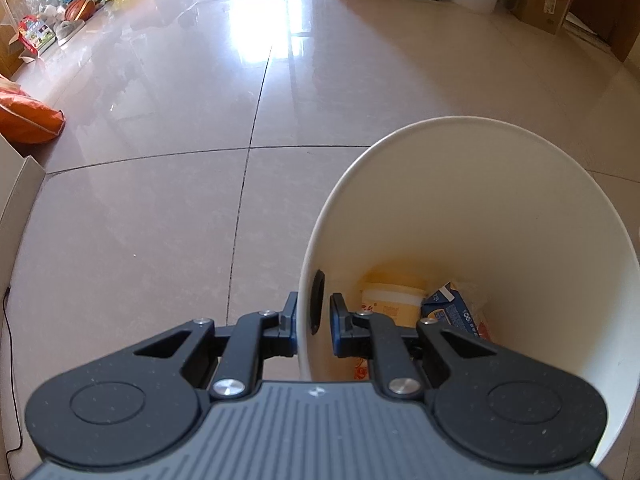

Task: Collect trash
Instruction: 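Carry the crumpled paper over the bin with the right tool, then open the right tool to drop the crumpled paper into the bin, then move the right tool to the clear plastic wrapper and grasp it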

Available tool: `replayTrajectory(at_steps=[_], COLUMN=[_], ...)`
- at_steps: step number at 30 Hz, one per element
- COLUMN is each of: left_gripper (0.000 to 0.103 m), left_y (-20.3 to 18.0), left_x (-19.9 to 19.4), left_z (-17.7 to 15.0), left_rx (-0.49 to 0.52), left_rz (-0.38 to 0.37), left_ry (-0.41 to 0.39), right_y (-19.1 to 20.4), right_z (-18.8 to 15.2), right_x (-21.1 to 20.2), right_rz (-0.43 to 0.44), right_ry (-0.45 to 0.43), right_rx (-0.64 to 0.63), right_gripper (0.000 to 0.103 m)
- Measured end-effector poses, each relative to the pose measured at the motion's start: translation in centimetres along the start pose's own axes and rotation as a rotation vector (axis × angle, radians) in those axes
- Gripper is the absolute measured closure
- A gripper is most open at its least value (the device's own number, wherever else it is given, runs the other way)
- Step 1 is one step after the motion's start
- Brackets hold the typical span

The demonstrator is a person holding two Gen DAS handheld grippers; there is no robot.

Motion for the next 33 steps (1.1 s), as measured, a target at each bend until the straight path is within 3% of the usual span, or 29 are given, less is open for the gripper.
replayTrajectory(at_steps=[2, 6, 10, 18, 33], left_gripper=[0.09, 0.09, 0.09, 0.09, 0.09], left_y=[-0.3, -0.2, -0.2, 0.1, -0.5], left_x=[-0.1, -0.2, -0.1, -0.4, -0.1], left_z=[-0.2, -0.3, -0.2, 0.4, 0.0], left_rx=[0.001, 0.001, -0.001, -0.008, 0.037], left_rz=[0.0, -0.002, -0.004, -0.013, 0.011], left_ry=[0.0, -0.001, 0.001, -0.009, -0.022], right_y=[2.4, 3.8, 3.7, 1.5, -6.2], right_z=[-0.2, -0.5, -0.6, -1.3, -5.6], right_x=[-0.1, -0.5, -1.0, -1.4, -3.8], right_rz=[0.003, -0.027, -0.006, -0.048, -0.155], right_ry=[0.025, 0.044, 0.045, 0.035, 0.02], right_rx=[-0.031, -0.073, -0.058, -0.017, 0.19], right_gripper=[0.043, 0.018, 0.016, 0.013, 0.013])
Point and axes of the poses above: each gripper's, at about its wrist camera, not at the fingertips, and x roughly the way its jaws point, y to its left, z to its top, the point moved 9 cm from there along x, roughly the way its jaws point, and after that the axes turned 7 degrees about z, right-handed, at the moved point
